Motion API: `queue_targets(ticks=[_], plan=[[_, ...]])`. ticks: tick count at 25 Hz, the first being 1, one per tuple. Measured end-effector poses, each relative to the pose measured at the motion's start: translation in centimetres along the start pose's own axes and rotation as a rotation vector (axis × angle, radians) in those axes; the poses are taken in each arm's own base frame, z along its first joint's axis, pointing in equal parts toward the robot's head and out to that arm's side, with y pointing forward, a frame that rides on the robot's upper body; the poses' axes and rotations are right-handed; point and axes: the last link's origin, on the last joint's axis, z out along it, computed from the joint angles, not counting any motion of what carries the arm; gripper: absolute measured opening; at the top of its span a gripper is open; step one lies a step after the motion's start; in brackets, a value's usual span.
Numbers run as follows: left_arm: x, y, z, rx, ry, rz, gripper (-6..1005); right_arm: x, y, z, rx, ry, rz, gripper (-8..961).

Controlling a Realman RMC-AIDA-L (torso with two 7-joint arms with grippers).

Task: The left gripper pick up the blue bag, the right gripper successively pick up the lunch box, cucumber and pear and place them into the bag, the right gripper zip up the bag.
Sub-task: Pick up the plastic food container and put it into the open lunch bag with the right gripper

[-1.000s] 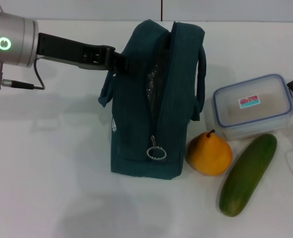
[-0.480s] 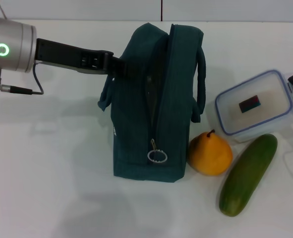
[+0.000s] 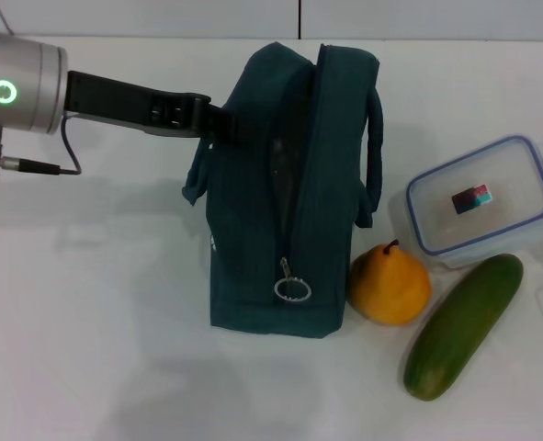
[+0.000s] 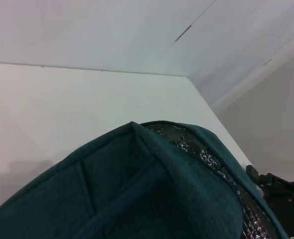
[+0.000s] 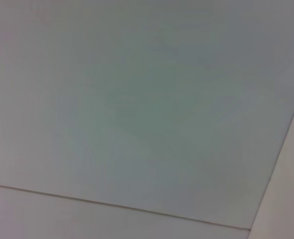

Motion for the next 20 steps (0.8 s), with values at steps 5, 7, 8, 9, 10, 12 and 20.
queue_targets(ticks=[5, 7, 8, 9, 10, 12, 20], plan=[[0.16, 0.11, 0.06, -0.002, 0.0, 0.005, 64, 0.12, 0.08, 0.02, -0.006, 0.007, -0.001, 102], [0.16, 0.1, 0.06, -0.002, -0.001, 0.005, 64, 0.14, 0.11, 0.04, -0.007, 0.011, -0.006, 98], [0.15, 0.1, 0.06, -0.002, 0.0, 0.005, 64, 0.13, 0.11, 0.06, -0.007, 0.013, -0.008, 97], [0.13, 0.09, 0.05, -0.001, 0.0, 0.004, 64, 0.1, 0.1, 0.06, -0.006, 0.014, -0.011, 95], [0.13, 0.09, 0.05, -0.001, 0.0, 0.004, 64, 0.06, 0.07, 0.07, -0.003, 0.016, -0.014, 95], [0.12, 0.08, 0.05, -0.001, 0.0, 0.004, 64, -0.01, -0.01, 0.06, 0.004, 0.014, -0.017, 95], [-0.03, -0.02, -0.01, 0.0, 0.0, 0.007, 64, 0.13, -0.55, -0.23, 0.037, 0.008, -0.008, 96]])
